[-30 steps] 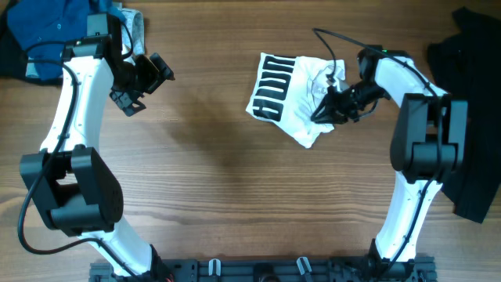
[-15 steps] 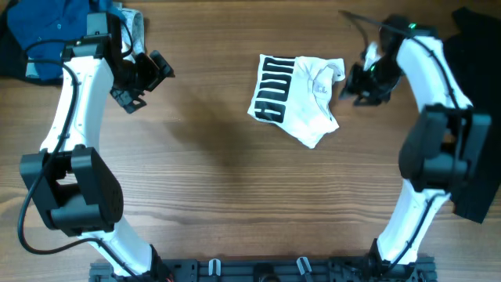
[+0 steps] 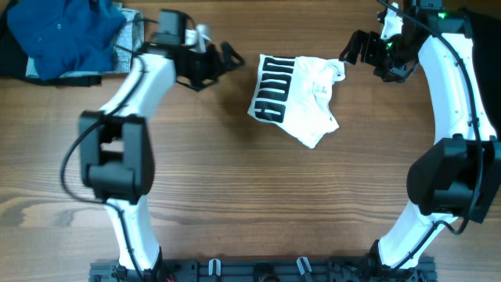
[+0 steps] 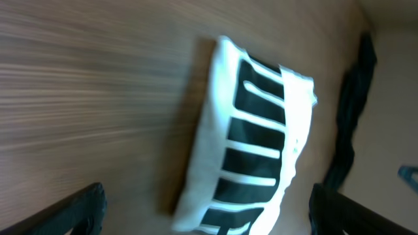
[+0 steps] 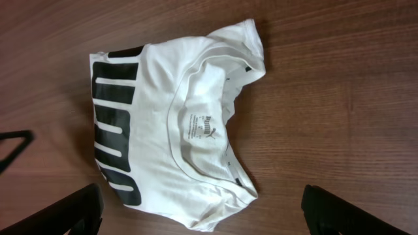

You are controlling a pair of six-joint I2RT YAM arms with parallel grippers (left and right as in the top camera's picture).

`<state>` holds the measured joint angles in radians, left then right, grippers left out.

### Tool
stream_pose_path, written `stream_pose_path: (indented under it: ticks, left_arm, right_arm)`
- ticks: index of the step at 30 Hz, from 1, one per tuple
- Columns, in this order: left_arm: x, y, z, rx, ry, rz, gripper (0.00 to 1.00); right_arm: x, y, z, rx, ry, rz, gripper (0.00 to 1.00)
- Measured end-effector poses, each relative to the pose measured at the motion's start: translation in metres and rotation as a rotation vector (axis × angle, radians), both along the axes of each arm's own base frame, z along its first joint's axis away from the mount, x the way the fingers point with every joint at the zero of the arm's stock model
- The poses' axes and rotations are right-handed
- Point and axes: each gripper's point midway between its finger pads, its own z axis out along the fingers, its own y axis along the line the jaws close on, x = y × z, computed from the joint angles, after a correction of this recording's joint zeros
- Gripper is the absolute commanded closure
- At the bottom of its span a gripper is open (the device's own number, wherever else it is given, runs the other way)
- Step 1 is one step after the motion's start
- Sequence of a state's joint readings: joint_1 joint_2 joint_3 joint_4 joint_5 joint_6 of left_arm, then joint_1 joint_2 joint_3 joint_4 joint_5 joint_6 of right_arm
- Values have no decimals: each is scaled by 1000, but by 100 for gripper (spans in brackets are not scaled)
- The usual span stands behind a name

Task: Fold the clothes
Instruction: 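Grasp the folded white striped shirt with the left gripper and lift it leftward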

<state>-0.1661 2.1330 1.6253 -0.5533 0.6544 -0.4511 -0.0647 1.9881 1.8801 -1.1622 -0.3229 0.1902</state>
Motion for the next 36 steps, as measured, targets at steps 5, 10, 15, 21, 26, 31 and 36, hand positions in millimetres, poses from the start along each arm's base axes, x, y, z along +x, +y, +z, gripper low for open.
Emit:
stream_pose_path:
  ticks: [5, 10, 15, 21, 26, 31, 36]
  left_arm:
    - [-1, -45, -26, -61, -17, -91, 0]
    - [-5, -64, -43, -91, -4, -131, 0]
    - [-13, -76, -51, -142, 26, -169, 0]
    - [-25, -98, -49, -232, 67, -228, 38]
    - [-38, -110, -68, -245, 173, -205, 66]
    - [-40, -113, -69, -258, 216, -180, 96]
    - [-31, -100, -69, -269, 258, -109, 96]
  right_arm:
    - [-1, 1, 0, 2, 0, 14, 2]
    - [-1, 2, 0, 1, -4, 28, 2]
    - [-3, 2, 0, -1, 0, 37, 2]
    - [-3, 2, 0, -1, 0, 37, 2]
    - [-3, 2, 0, -1, 0, 37, 2]
    - [-4, 2, -1, 0, 7, 37, 2]
    - [-5, 2, -1, 0, 8, 37, 2]
